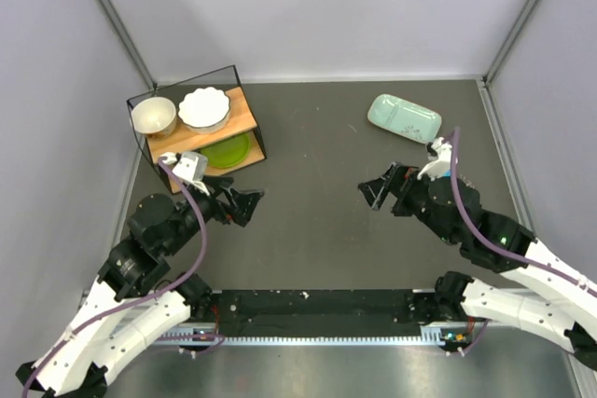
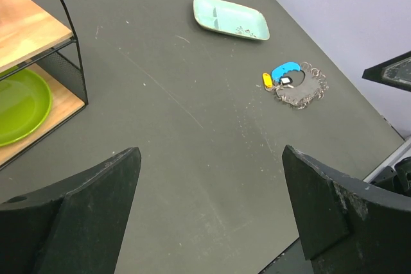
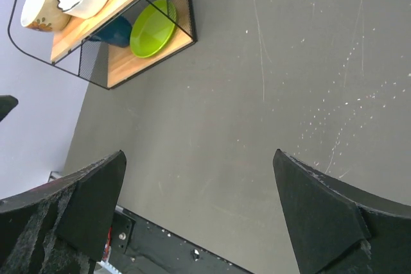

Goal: Remove the keys from the keyring

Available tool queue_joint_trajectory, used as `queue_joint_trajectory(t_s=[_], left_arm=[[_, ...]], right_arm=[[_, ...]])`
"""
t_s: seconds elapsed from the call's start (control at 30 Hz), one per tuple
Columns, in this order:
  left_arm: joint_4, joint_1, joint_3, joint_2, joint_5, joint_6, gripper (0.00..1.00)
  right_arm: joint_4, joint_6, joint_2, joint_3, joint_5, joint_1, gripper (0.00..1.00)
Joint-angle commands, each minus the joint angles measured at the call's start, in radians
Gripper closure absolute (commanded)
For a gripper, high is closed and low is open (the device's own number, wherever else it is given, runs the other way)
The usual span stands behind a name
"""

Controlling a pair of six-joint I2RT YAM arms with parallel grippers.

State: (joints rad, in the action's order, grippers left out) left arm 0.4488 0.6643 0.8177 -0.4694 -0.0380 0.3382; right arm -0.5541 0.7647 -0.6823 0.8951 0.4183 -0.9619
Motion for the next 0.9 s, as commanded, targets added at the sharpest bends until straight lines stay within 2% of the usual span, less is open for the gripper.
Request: queue_joint_trajectory(t_s=[0.0, 0.23, 0.33, 0.5, 0.6, 0.63, 0.67, 0.77, 0.8, 0.87], left_arm=[[-0.053, 0.003, -0.009, -0.008, 0.006, -0.004, 0.03], [-0.041, 0.004, -0.063, 0.023, -0.034, -0.040, 0.03], [-0.068, 0.003, -0.143, 0.044, -0.127, -0.068, 0.04], [-0.107, 0.003, -0.177, 0.041, -0.091, -0.096, 0.05], [-0.121, 0.004, -0.166, 0.011, -0.068, -0.117, 0.05], [-0.113, 0.003, -0.161, 0.003, -0.057, -0.122, 0.05], [-0.108, 0.004, -0.154, -0.005, -0.051, -0.131, 0.05], [-0.090, 0.003, -0.150, -0.014, -0.034, -0.139, 0.06], [-0.085, 0.004, -0.152, -0.006, -0.036, -0.140, 0.06], [-0.082, 0.004, -0.155, 0.003, -0.049, -0.133, 0.07]], right_arm=[[0.022, 0.016, 0.047, -0.013, 0.051, -0.009, 0.01], [0.022, 0.031, 0.027, 0.004, 0.132, -0.008, 0.01], [0.022, 0.004, -0.006, 0.016, 0.178, -0.009, 0.01], [0.022, -0.166, -0.091, 0.016, 0.277, 0.008, 0.02], [-0.030, -0.280, -0.215, 0.066, 0.171, 0.174, 0.01], [-0.044, -0.288, -0.250, 0.091, 0.139, 0.280, 0.01], [-0.050, -0.306, -0.301, 0.097, 0.043, 0.345, 0.01], [-0.067, -0.312, -0.376, 0.094, -0.120, 0.539, 0.10], [-0.066, -0.312, -0.435, 0.090, -0.145, 0.575, 0.19], [-0.067, -0.300, -0.500, 0.081, -0.212, 0.673, 0.27]])
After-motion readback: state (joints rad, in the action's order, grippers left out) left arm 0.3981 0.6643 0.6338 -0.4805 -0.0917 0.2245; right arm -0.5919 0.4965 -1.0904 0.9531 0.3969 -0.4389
